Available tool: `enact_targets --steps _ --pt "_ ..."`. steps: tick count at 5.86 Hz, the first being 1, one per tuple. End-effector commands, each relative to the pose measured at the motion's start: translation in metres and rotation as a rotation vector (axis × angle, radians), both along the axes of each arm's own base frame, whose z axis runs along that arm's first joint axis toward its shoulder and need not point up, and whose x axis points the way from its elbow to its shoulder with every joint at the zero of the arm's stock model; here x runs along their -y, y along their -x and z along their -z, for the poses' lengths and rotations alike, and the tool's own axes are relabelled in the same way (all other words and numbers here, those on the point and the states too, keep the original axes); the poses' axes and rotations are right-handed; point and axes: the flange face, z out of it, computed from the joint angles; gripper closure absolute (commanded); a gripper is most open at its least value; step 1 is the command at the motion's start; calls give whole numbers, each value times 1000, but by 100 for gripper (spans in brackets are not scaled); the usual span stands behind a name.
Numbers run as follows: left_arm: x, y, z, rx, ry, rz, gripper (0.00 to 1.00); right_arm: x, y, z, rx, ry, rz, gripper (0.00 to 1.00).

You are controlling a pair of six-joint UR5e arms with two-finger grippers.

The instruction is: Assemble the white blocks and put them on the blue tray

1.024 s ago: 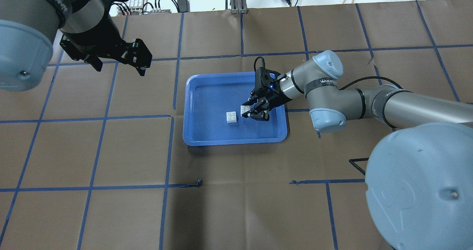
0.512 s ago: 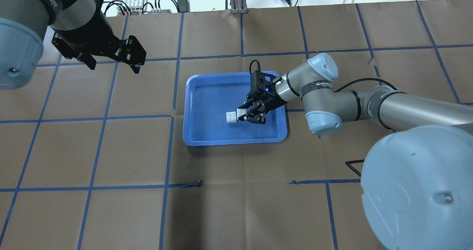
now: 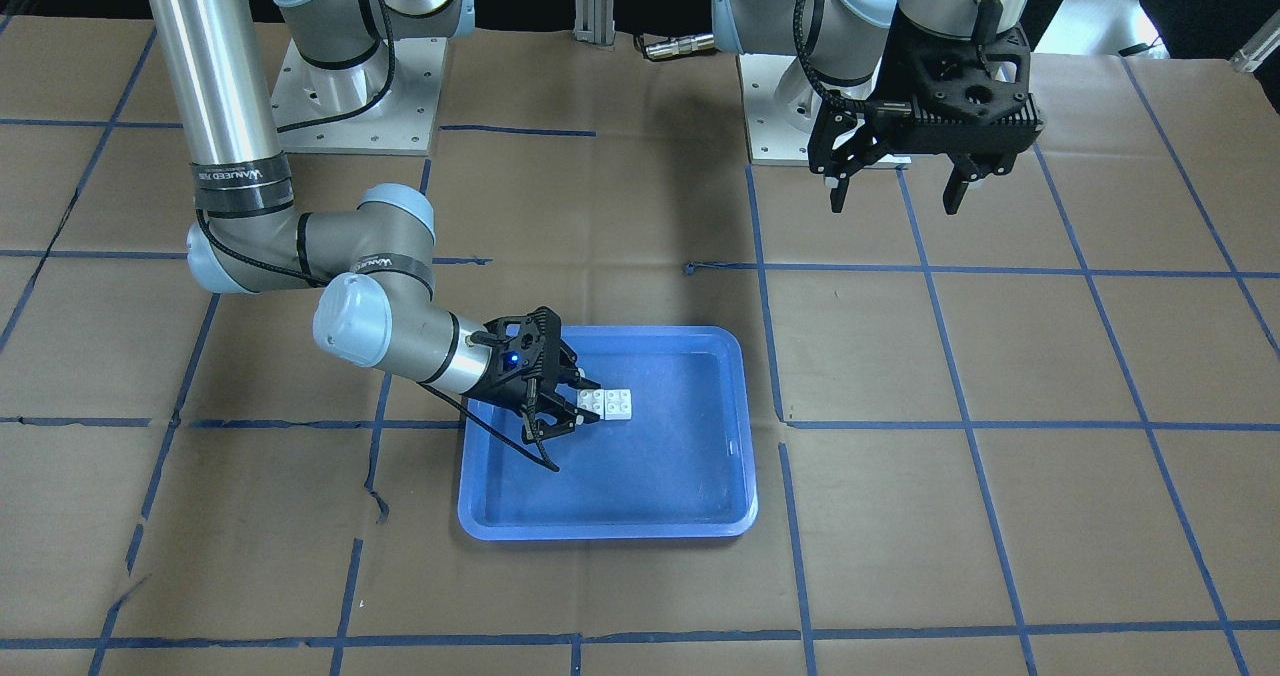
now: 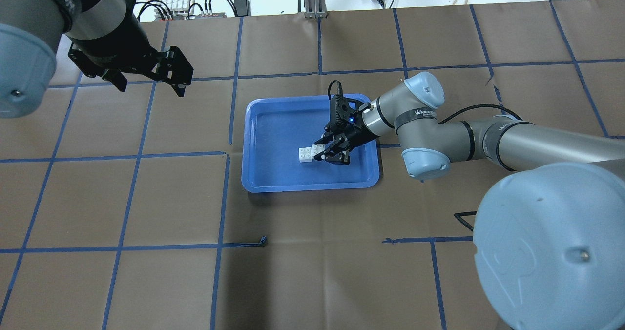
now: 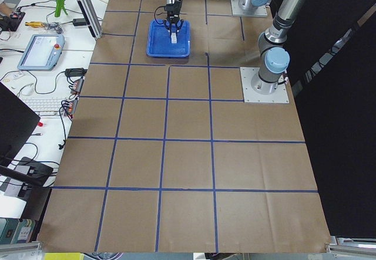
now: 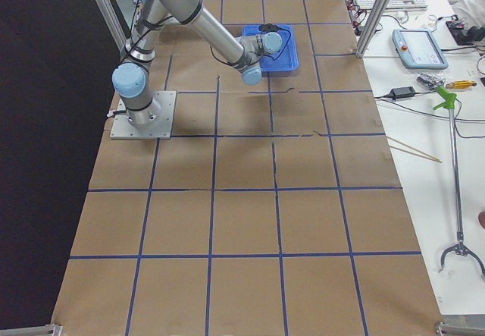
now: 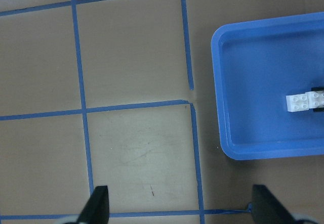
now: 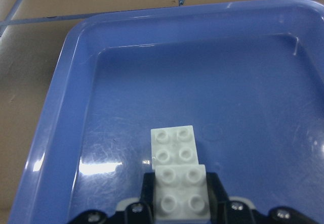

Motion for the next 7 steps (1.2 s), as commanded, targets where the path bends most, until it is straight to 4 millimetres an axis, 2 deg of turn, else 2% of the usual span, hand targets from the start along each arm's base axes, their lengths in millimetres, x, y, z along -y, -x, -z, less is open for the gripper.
enact_targets --steps 1,7 --pt "0 -1 0 2 0 -1 1 0 0 1 -1 2 0 68" --pt "0 -1 -1 6 2 -1 1 -6 1 5 1 10 -1 67"
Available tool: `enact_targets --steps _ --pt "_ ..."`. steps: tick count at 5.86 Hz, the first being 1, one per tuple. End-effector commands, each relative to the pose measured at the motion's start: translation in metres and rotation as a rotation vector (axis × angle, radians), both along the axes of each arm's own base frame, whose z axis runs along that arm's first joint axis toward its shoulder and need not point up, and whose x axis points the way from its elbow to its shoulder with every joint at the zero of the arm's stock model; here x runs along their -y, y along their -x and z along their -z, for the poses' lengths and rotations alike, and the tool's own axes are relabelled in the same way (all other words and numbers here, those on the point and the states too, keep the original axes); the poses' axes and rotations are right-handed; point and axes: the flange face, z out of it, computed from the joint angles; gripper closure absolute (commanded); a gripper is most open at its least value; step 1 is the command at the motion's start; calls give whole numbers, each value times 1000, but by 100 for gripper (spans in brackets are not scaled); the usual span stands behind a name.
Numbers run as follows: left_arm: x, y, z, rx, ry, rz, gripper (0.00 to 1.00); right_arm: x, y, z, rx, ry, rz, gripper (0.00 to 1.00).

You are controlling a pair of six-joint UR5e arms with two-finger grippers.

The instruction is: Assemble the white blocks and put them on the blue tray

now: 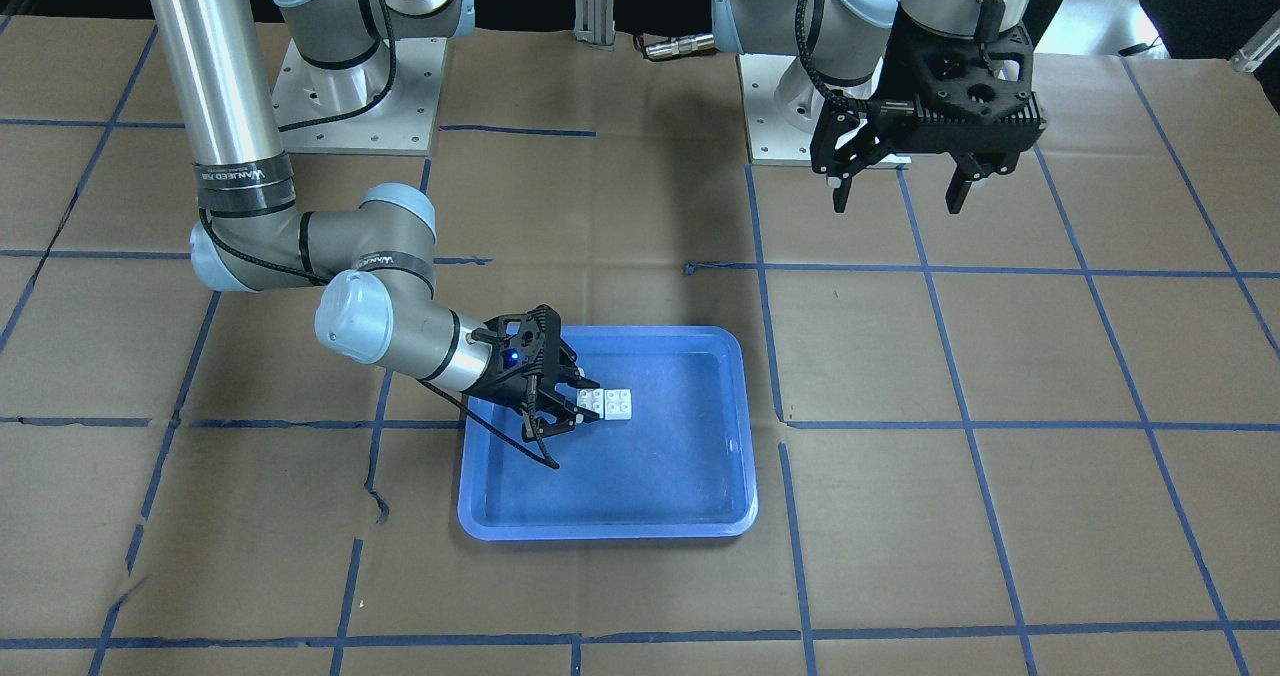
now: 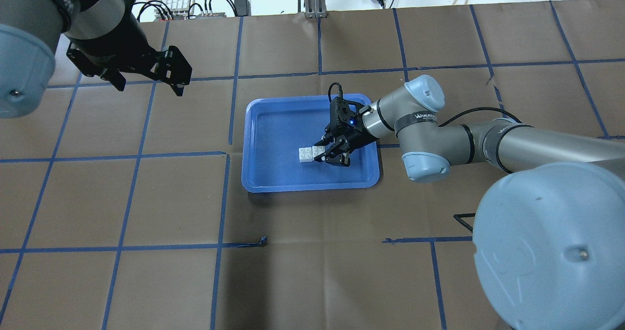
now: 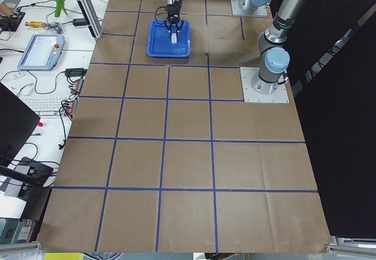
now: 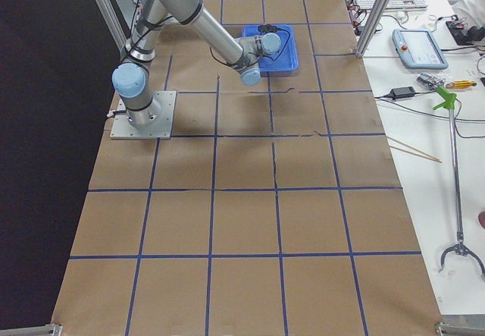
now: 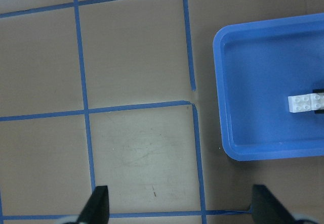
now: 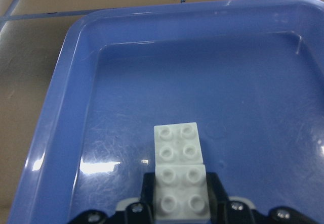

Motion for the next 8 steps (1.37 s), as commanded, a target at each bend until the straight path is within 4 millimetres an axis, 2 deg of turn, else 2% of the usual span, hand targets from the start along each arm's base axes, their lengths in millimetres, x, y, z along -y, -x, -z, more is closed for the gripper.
enact_targets --steps 1,8 --pt "0 0 0 0 0 0 1 -2 0 1 3 -2 0 67" --pt "1 -7 -1 -2 1 -15 1 -3 -7 7 11 3 -12 67"
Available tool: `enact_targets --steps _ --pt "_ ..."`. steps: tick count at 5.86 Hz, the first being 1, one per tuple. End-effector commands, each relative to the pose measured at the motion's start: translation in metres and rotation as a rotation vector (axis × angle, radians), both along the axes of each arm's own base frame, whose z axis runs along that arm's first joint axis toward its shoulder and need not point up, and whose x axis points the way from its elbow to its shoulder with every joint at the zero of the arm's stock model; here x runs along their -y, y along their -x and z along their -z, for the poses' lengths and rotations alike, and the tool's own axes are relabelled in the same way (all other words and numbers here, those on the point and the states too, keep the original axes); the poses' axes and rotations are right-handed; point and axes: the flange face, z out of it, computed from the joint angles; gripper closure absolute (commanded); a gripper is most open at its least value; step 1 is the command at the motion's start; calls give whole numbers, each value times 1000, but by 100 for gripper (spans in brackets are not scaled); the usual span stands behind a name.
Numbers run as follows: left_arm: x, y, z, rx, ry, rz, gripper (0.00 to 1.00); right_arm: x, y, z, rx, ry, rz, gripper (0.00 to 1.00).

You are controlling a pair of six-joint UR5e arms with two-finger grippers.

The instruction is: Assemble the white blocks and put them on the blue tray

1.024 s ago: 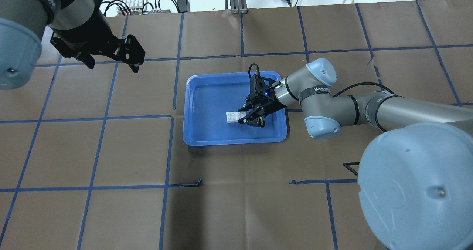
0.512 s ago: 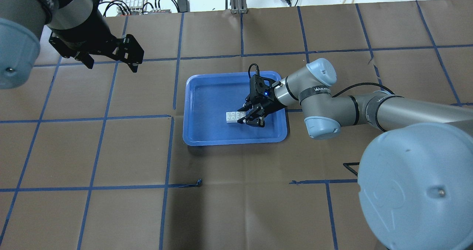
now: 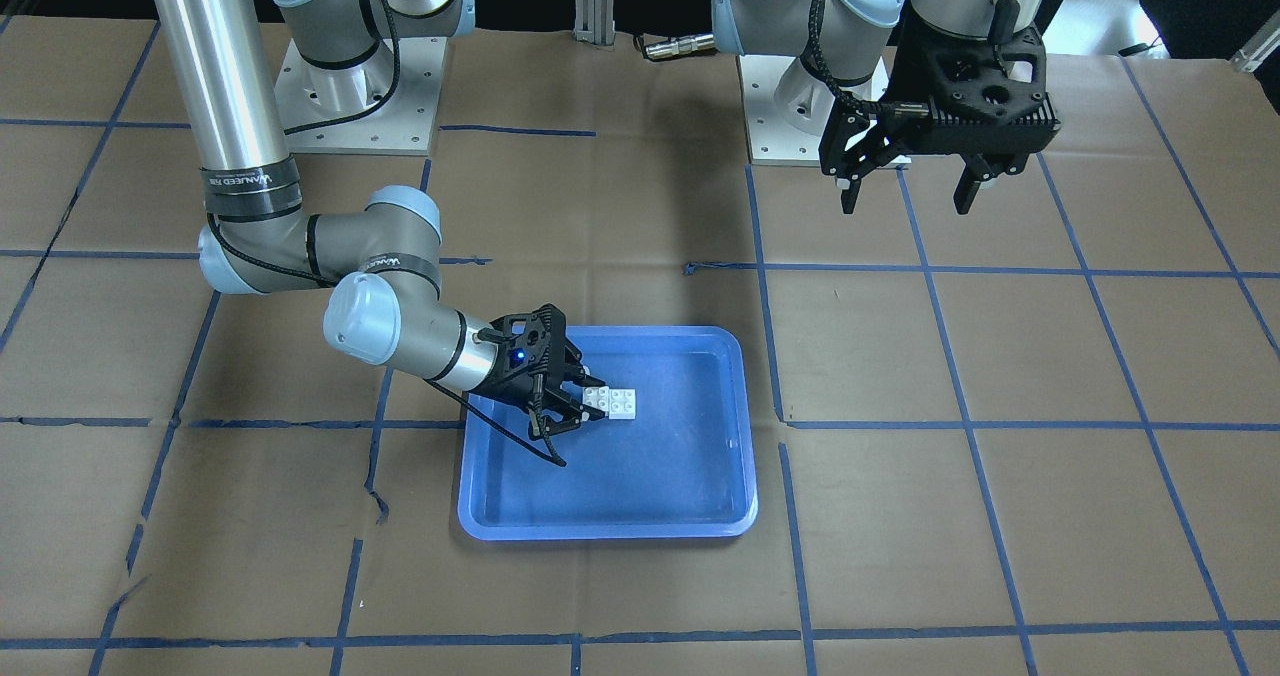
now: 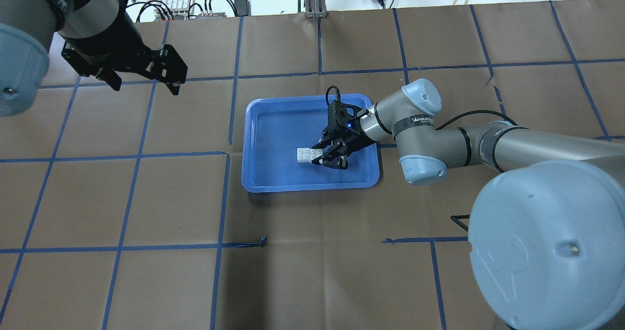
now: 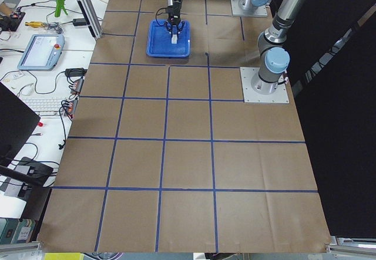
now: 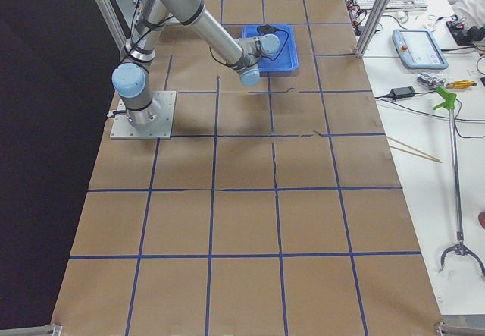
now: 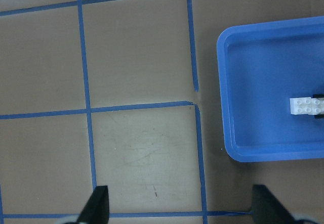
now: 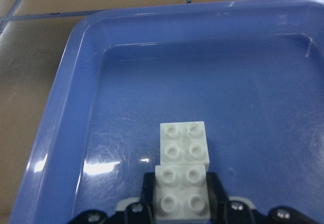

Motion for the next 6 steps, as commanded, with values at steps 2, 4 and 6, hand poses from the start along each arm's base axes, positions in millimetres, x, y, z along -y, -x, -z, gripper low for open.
enact_targets --steps 2,4,6 --pt "0 -2 0 4 -1 4 1 0 -1 -1 3 7 -2 67" --pt "1 -3 0 4 2 7 1 0 -1 0 5 6 -2 68" --pt "3 -11 -1 1 5 -9 1 0 -1 1 5 4 0 68"
